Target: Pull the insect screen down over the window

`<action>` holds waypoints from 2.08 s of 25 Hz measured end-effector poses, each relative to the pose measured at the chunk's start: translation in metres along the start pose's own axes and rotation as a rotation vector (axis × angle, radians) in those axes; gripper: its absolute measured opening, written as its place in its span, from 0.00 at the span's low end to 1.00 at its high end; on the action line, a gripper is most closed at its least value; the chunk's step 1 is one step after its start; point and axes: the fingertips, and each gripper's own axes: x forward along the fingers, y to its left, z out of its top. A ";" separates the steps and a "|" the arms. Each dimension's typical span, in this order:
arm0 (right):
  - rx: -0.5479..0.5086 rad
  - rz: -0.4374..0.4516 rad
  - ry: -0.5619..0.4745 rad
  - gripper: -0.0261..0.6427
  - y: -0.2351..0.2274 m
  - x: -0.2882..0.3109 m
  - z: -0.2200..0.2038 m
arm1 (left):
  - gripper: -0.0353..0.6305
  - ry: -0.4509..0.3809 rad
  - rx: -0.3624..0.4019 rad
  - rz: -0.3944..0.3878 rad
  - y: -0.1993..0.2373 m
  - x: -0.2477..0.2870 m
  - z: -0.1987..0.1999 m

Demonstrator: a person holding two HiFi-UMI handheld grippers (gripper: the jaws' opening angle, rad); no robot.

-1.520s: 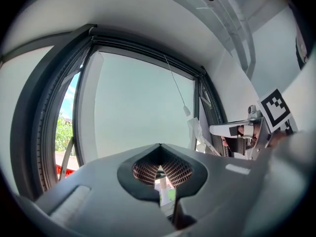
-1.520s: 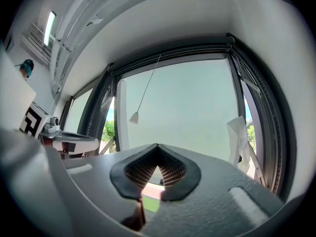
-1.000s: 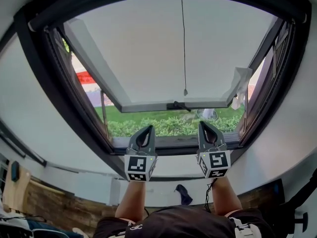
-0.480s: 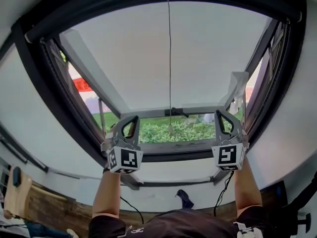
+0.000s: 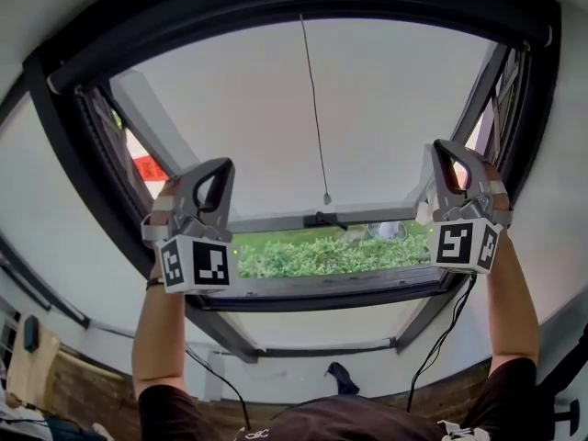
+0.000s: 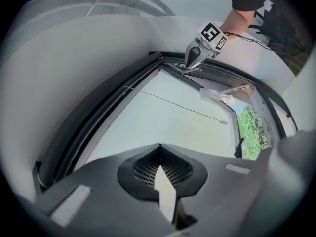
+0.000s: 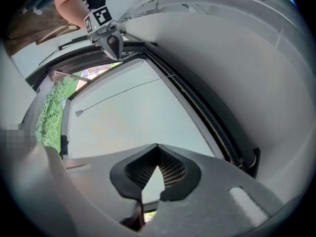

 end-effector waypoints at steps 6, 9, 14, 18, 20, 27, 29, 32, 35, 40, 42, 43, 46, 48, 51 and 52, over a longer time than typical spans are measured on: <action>-0.154 -0.110 -0.036 0.04 -0.071 0.019 0.018 | 0.11 -0.006 0.089 0.098 0.066 0.014 0.024; -0.173 -0.128 -0.069 0.05 -0.096 0.024 0.031 | 0.23 -0.027 0.105 0.145 0.091 0.016 0.039; -0.199 -0.123 -0.052 0.19 -0.122 0.040 0.042 | 0.23 0.029 0.250 0.278 0.127 0.026 0.051; -0.245 -0.153 -0.016 0.19 -0.137 0.054 0.042 | 0.23 0.074 0.343 0.327 0.145 0.039 0.058; -0.259 -0.168 0.004 0.19 -0.144 0.060 0.040 | 0.21 0.093 0.362 0.334 0.154 0.044 0.058; -0.282 -0.193 0.009 0.19 -0.162 0.067 0.048 | 0.21 0.142 0.371 0.332 0.172 0.049 0.050; -0.288 -0.187 0.022 0.19 -0.164 0.071 0.045 | 0.18 0.144 0.378 0.329 0.174 0.050 0.051; -0.303 -0.175 0.046 0.19 -0.163 0.077 0.040 | 0.18 0.151 0.373 0.296 0.170 0.051 0.048; -0.323 -0.170 0.067 0.19 -0.163 0.083 0.037 | 0.20 0.164 0.374 0.280 0.171 0.052 0.043; -0.353 -0.159 0.084 0.19 -0.161 0.086 0.035 | 0.16 0.186 0.399 0.283 0.174 0.055 0.039; -0.361 -0.153 0.093 0.19 -0.161 0.086 0.035 | 0.16 0.197 0.416 0.280 0.174 0.056 0.038; -0.367 -0.150 0.097 0.19 -0.161 0.086 0.035 | 0.16 0.202 0.422 0.280 0.174 0.057 0.038; -0.402 -0.147 0.113 0.19 -0.160 0.089 0.035 | 0.16 0.233 0.435 0.277 0.176 0.059 0.032; -0.430 -0.145 0.129 0.19 -0.158 0.090 0.035 | 0.16 0.243 0.433 0.255 0.172 0.060 0.035; -0.446 -0.137 0.144 0.19 -0.158 0.089 0.034 | 0.17 0.251 0.416 0.219 0.170 0.061 0.035; -0.447 -0.132 0.143 0.19 -0.158 0.089 0.034 | 0.18 0.253 0.404 0.211 0.169 0.061 0.034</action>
